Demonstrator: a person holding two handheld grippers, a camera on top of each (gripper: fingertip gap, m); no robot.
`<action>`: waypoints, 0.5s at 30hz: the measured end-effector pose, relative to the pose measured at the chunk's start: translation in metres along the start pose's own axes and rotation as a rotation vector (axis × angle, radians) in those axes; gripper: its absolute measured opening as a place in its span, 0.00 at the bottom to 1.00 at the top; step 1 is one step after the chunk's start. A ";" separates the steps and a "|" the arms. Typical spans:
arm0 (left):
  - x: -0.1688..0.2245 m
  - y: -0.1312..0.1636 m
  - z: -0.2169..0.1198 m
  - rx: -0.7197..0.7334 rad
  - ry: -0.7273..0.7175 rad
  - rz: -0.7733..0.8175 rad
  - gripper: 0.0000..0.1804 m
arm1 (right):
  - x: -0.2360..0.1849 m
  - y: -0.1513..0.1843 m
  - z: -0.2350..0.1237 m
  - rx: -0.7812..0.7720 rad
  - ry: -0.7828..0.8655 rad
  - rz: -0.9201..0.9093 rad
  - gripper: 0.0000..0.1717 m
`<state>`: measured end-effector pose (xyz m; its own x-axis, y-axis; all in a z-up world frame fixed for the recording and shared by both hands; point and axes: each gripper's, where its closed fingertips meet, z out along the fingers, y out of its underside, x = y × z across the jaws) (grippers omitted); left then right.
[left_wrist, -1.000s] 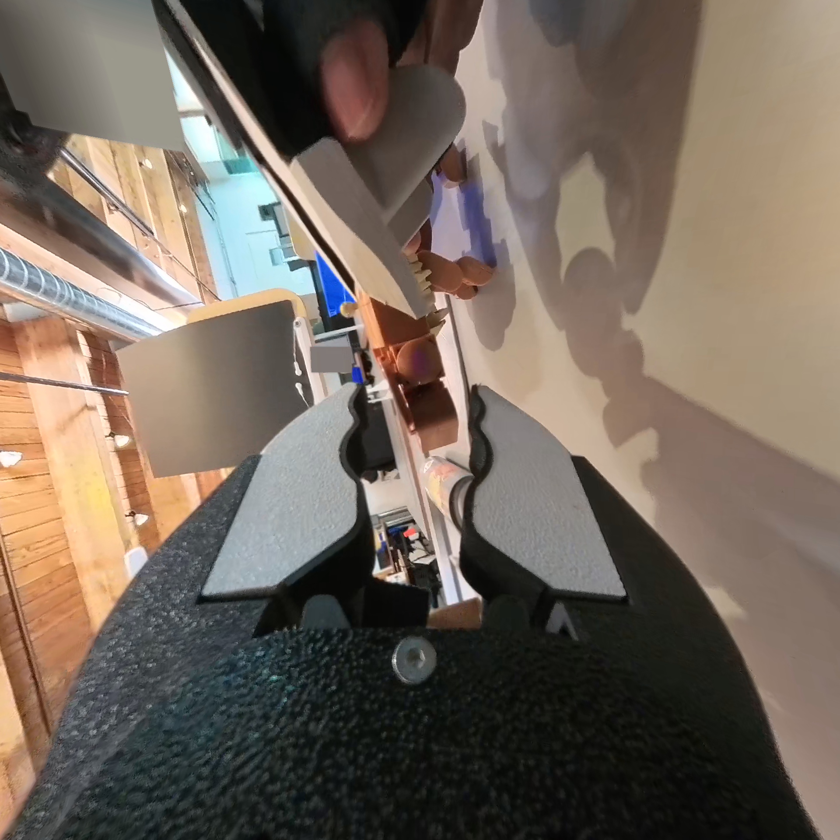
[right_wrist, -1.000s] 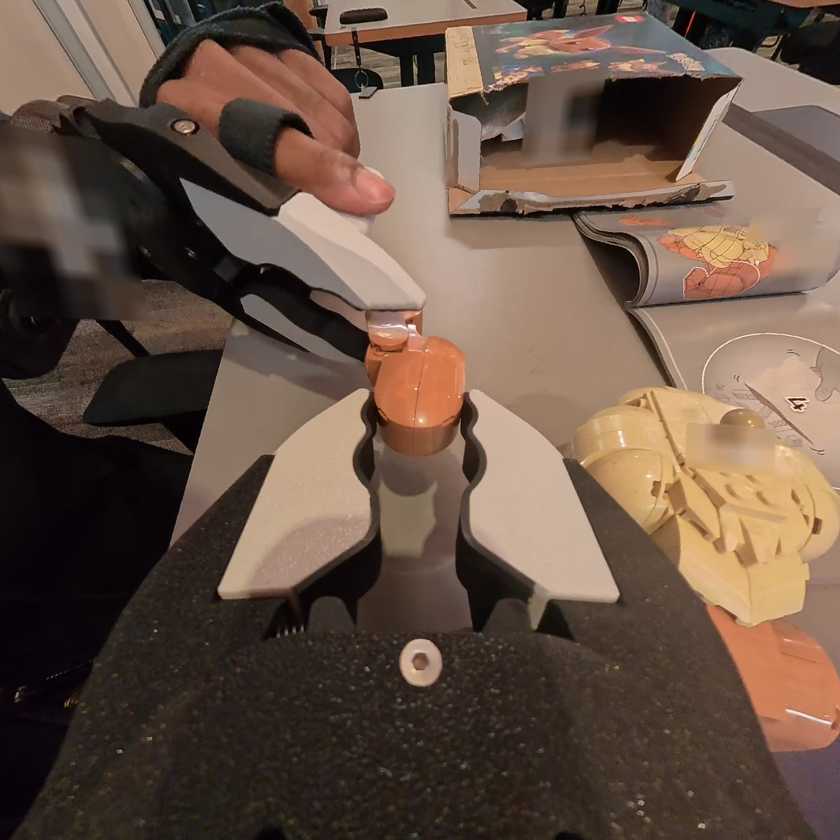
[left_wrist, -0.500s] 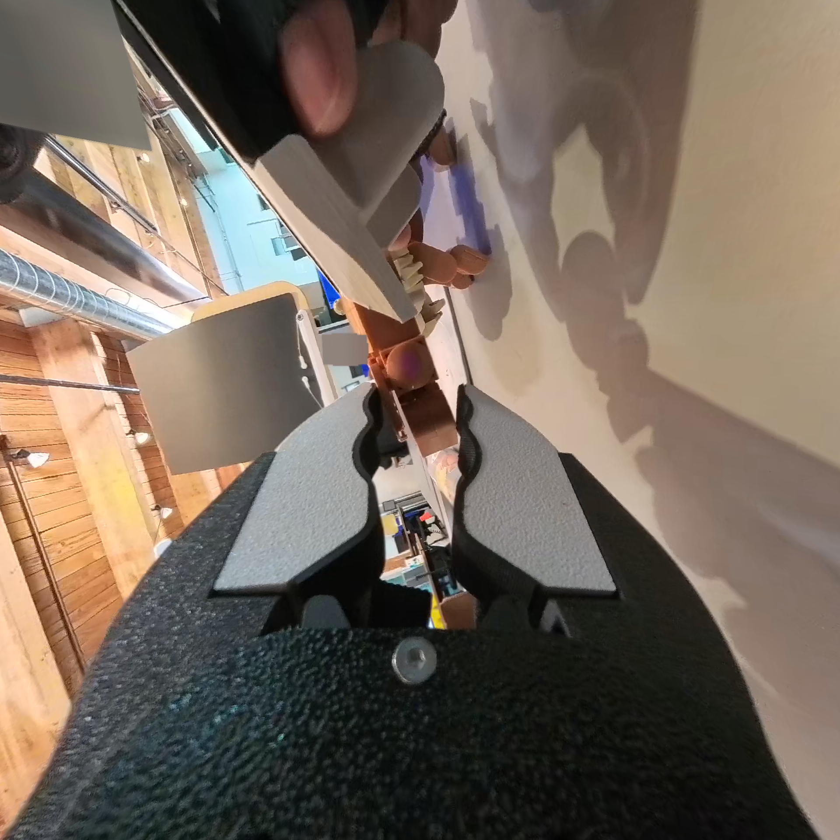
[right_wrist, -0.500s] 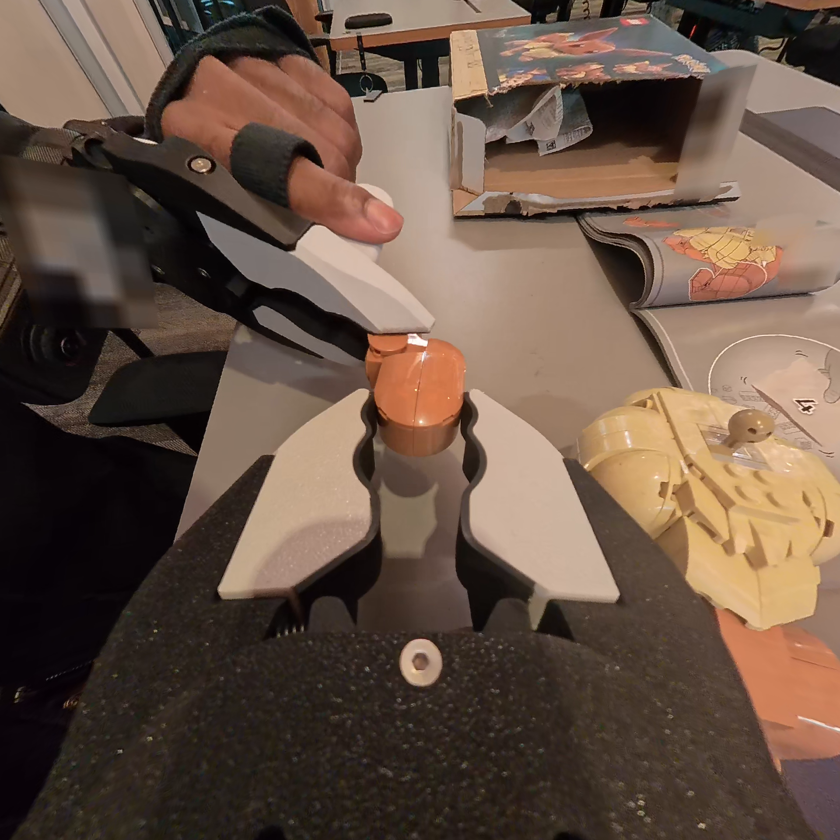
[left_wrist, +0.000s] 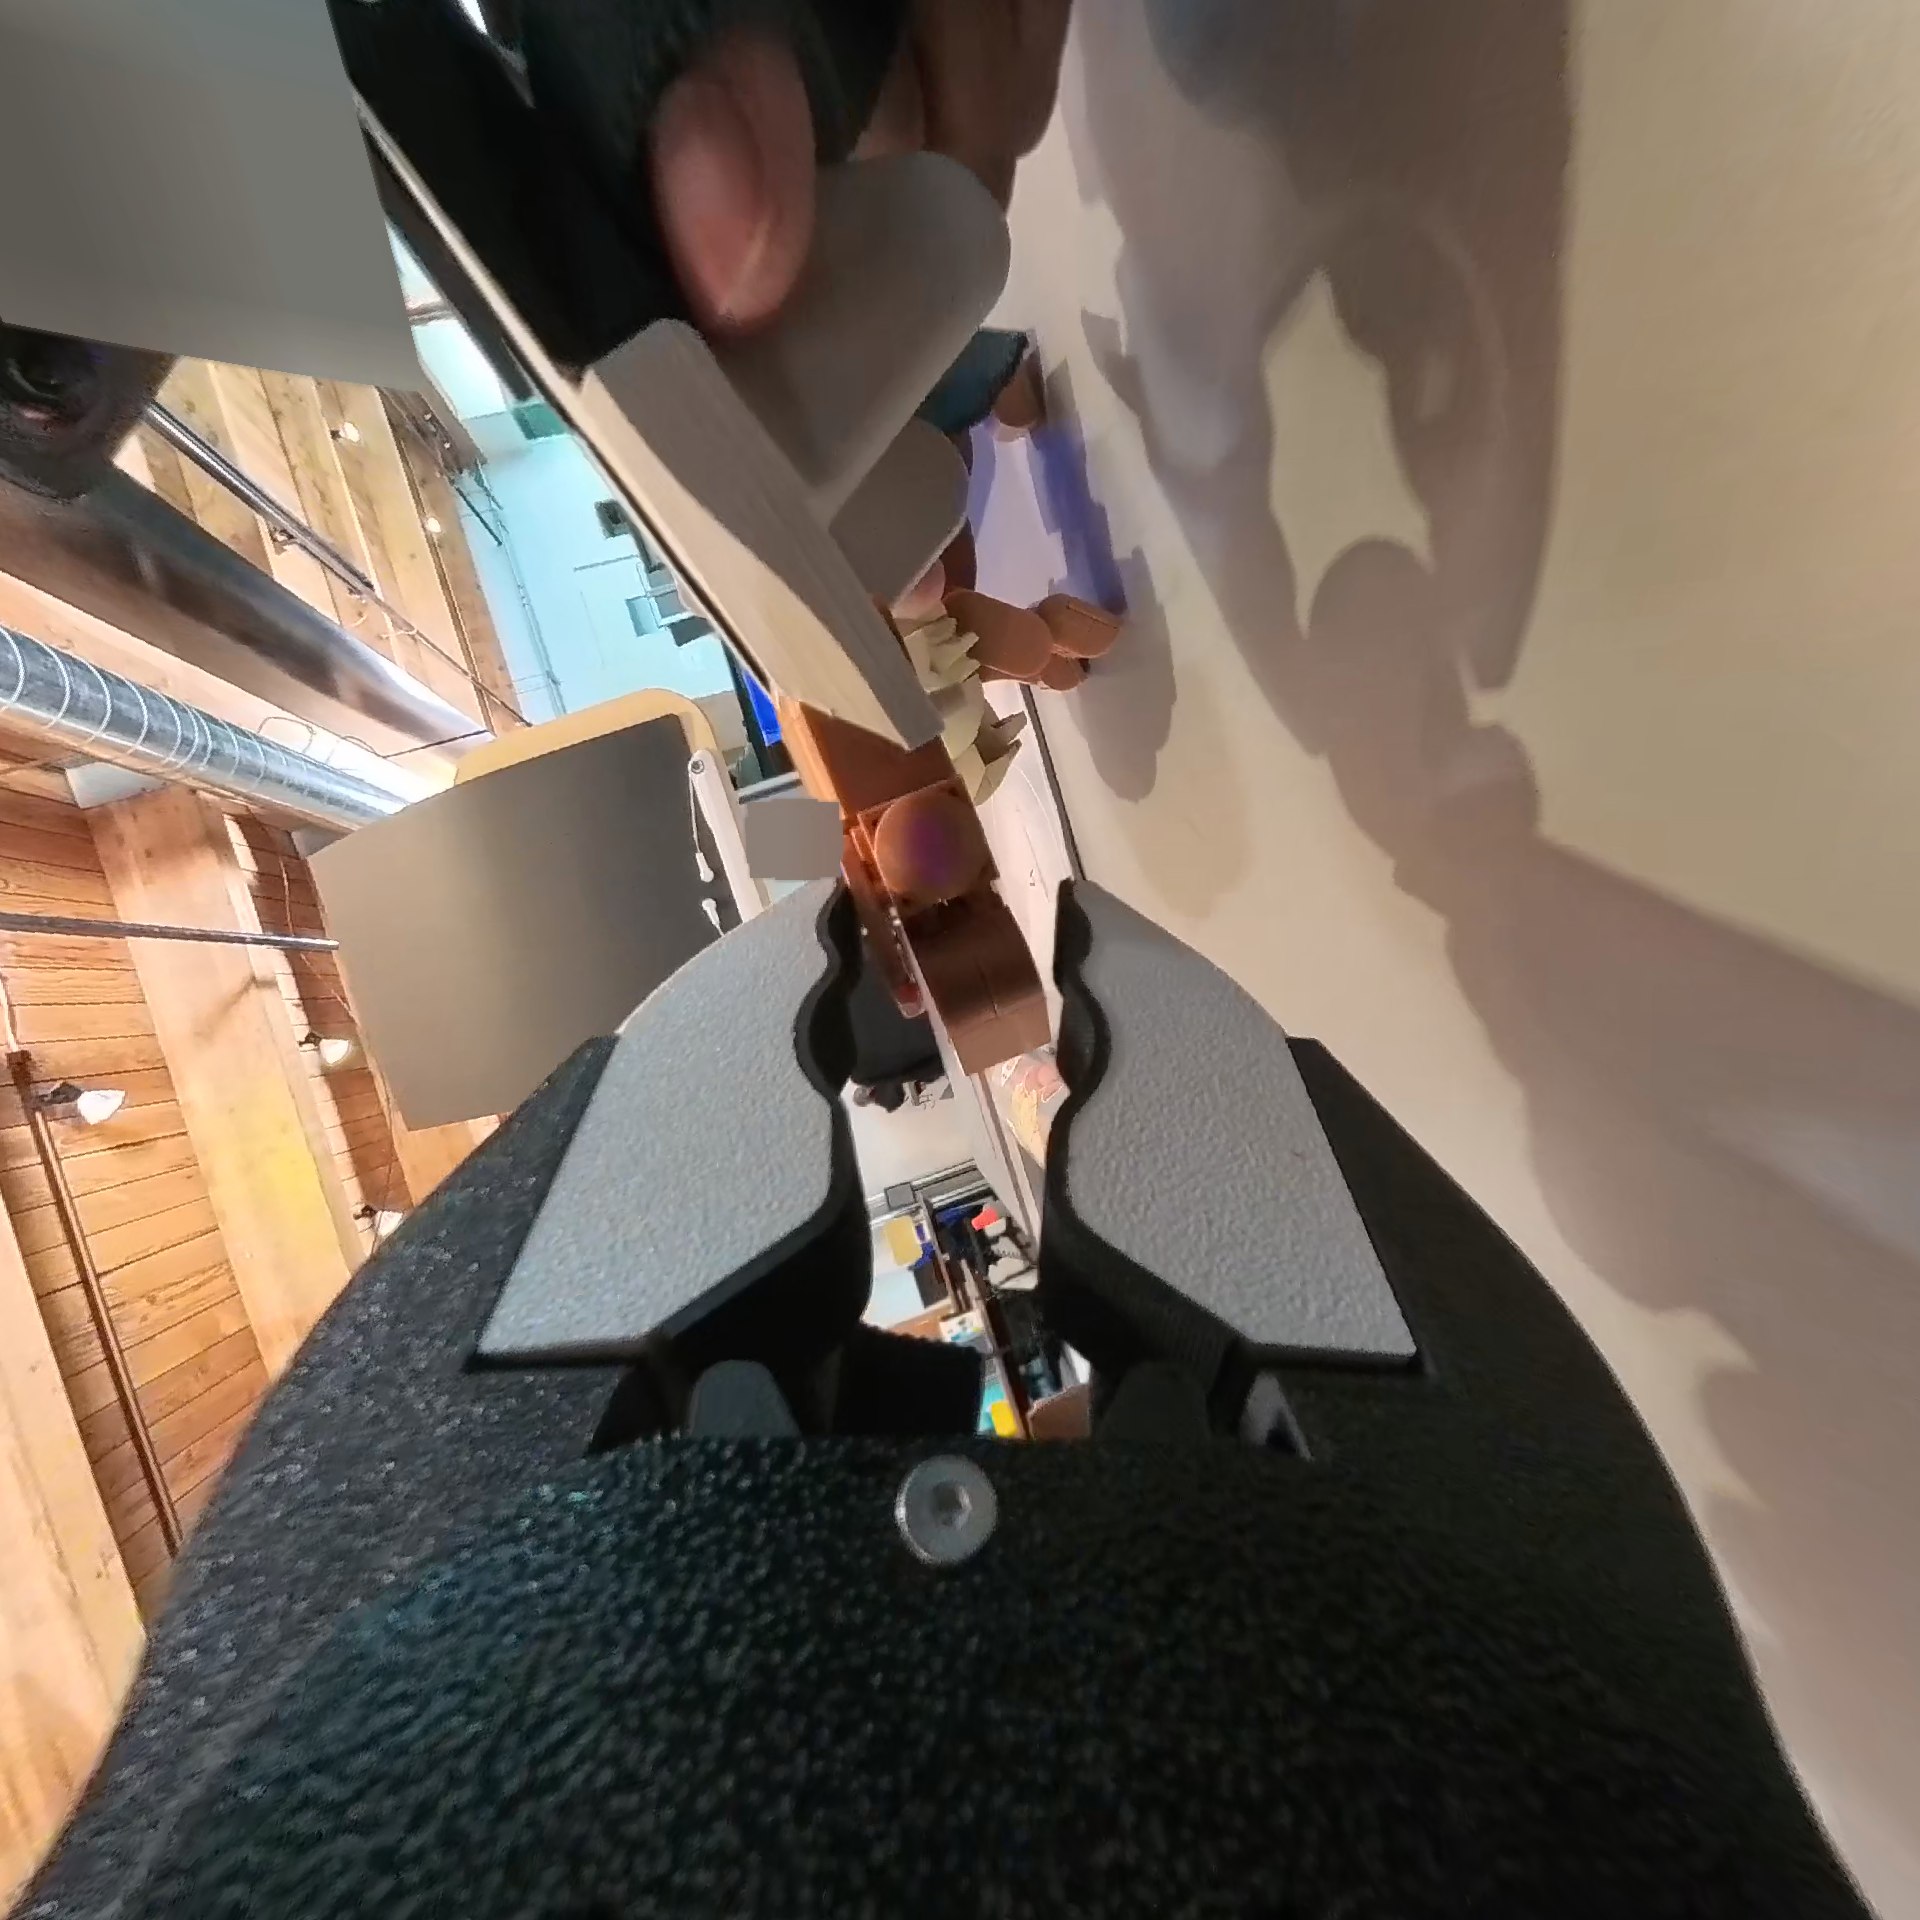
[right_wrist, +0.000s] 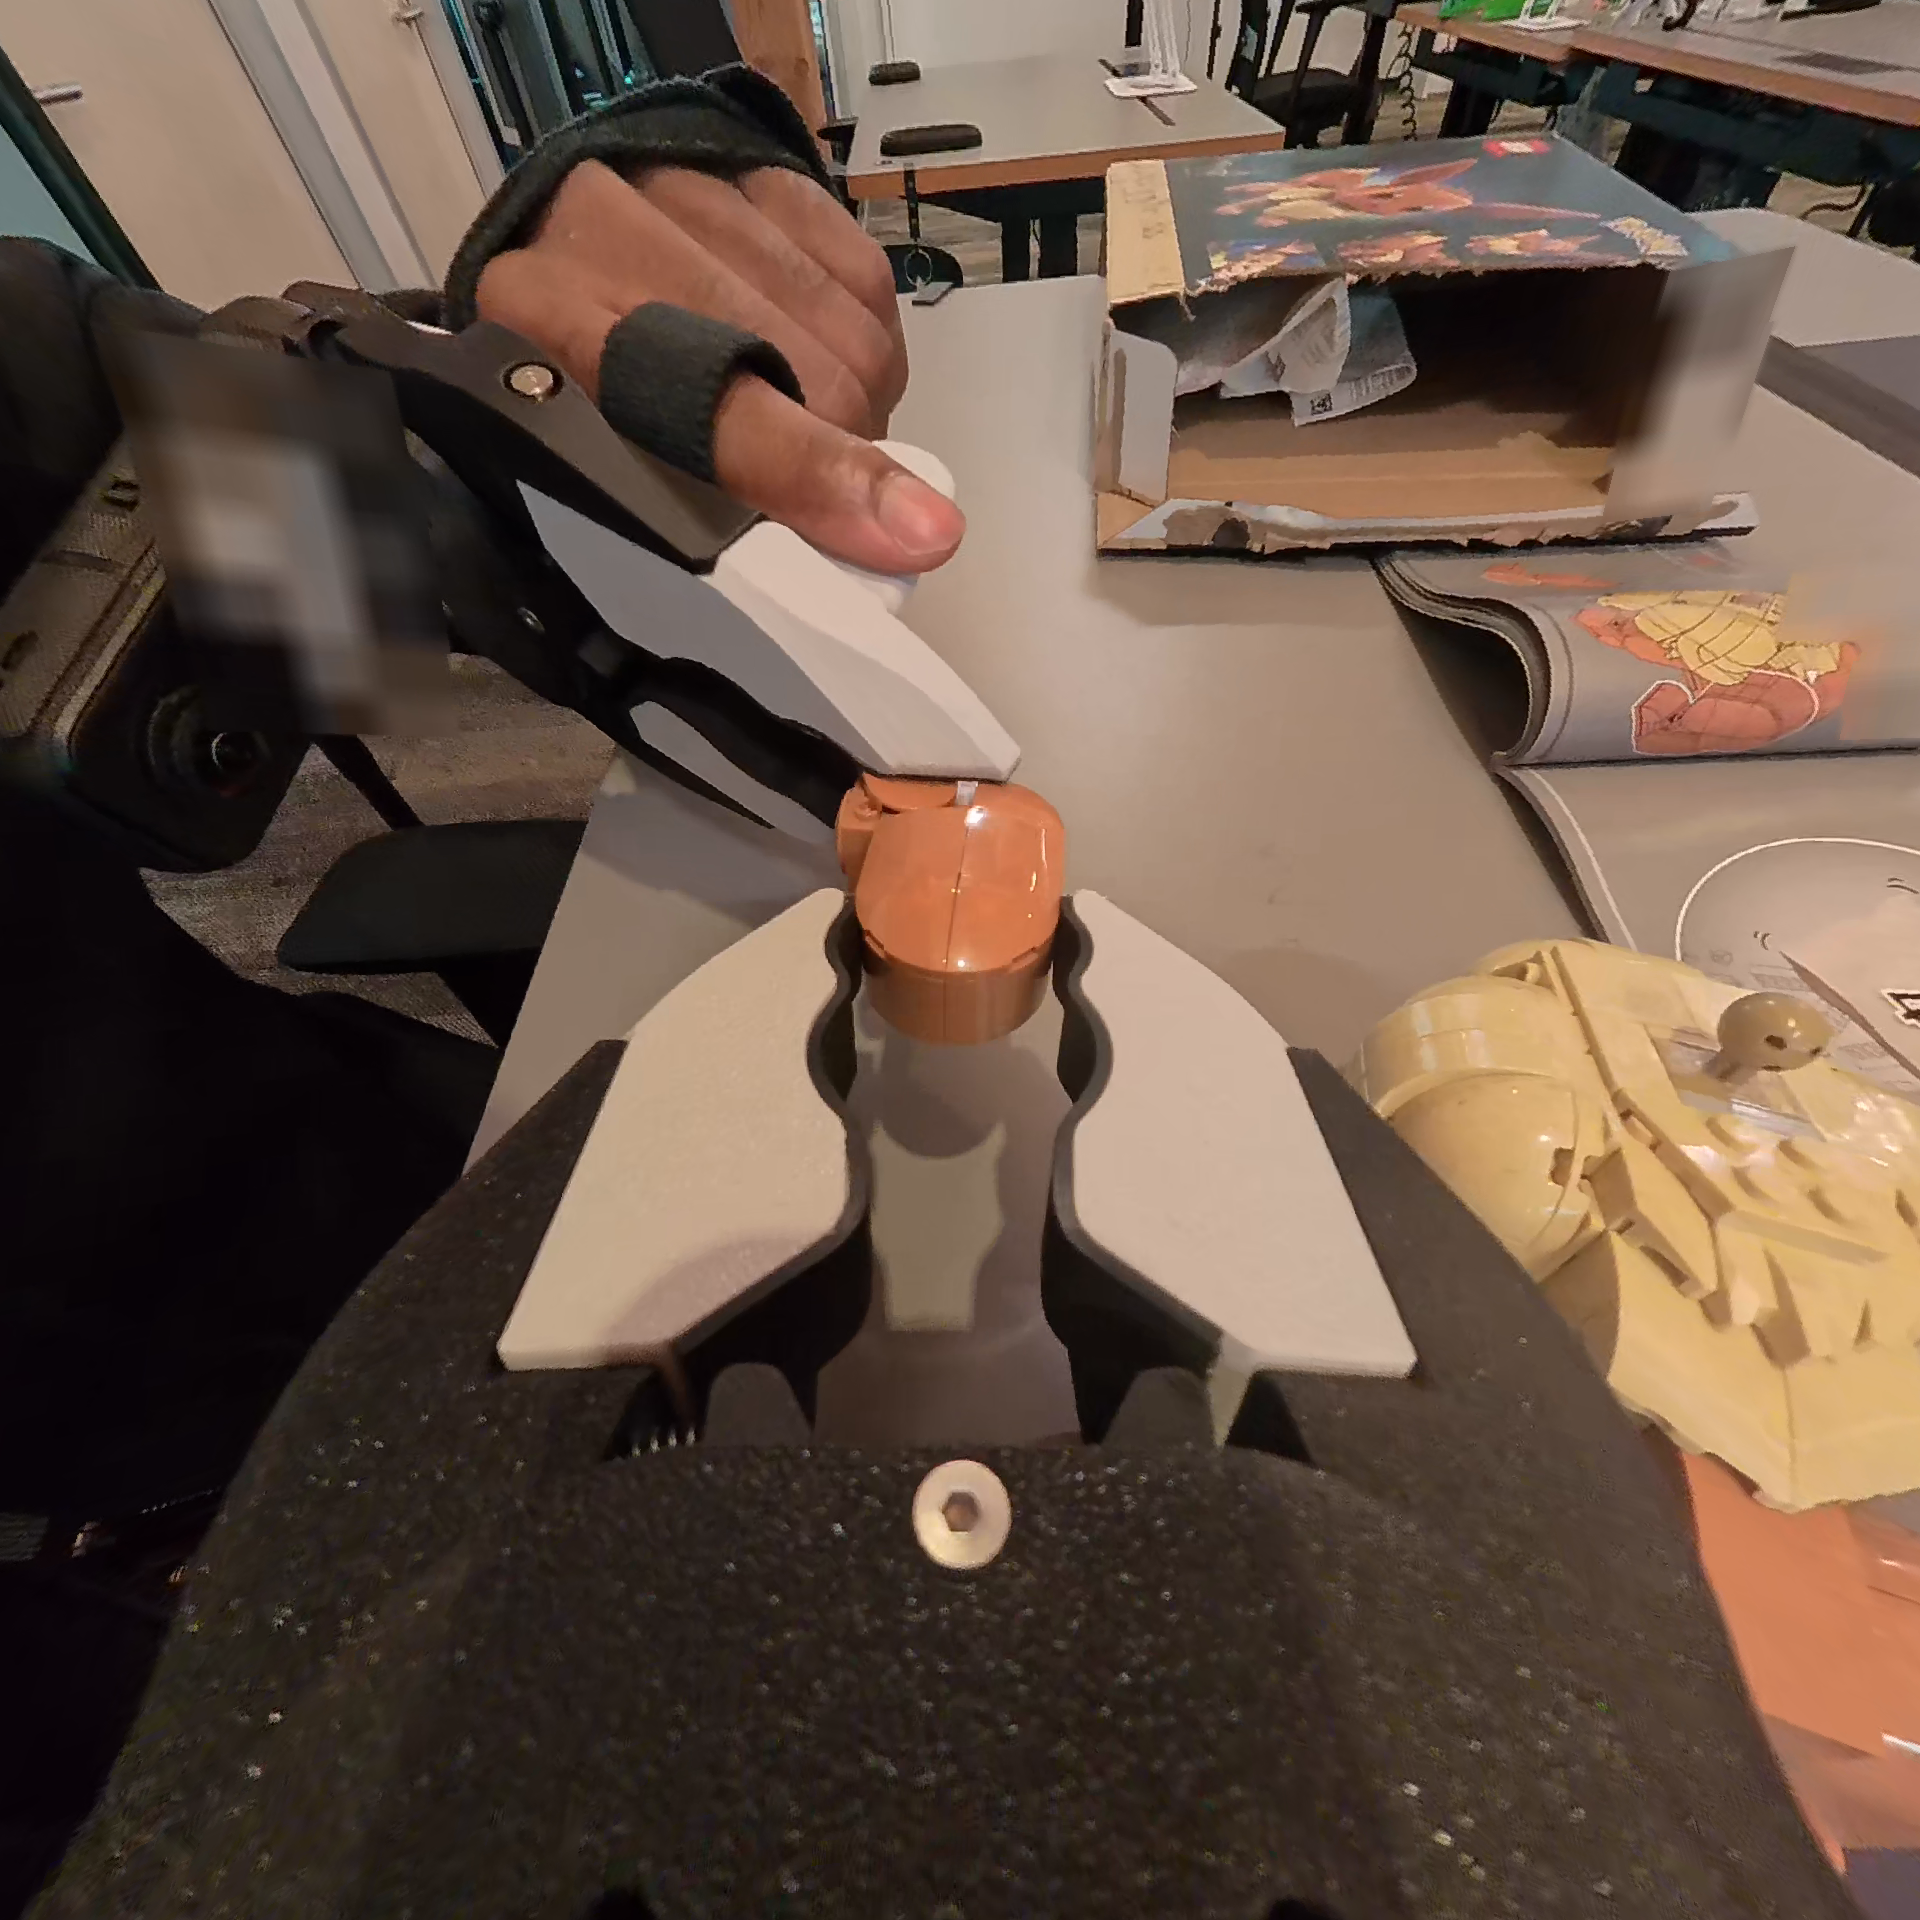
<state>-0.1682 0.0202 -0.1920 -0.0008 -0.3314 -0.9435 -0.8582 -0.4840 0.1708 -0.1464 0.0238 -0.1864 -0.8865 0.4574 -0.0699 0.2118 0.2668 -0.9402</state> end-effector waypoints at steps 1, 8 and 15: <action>0.000 0.000 -0.001 0.003 0.003 -0.003 0.20 | 0.000 0.000 0.000 0.005 -0.005 0.000 0.21; -0.006 -0.004 -0.010 0.053 0.033 -0.120 0.27 | -0.009 -0.008 -0.005 0.066 -0.066 -0.014 0.21; -0.021 -0.019 -0.030 0.193 0.100 -0.560 0.31 | -0.015 -0.010 -0.009 0.097 -0.099 -0.049 0.21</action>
<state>-0.1362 0.0119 -0.1669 0.5189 -0.1477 -0.8420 -0.7919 -0.4540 -0.4084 -0.1321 0.0218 -0.1731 -0.9322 0.3584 -0.0510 0.1304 0.2010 -0.9709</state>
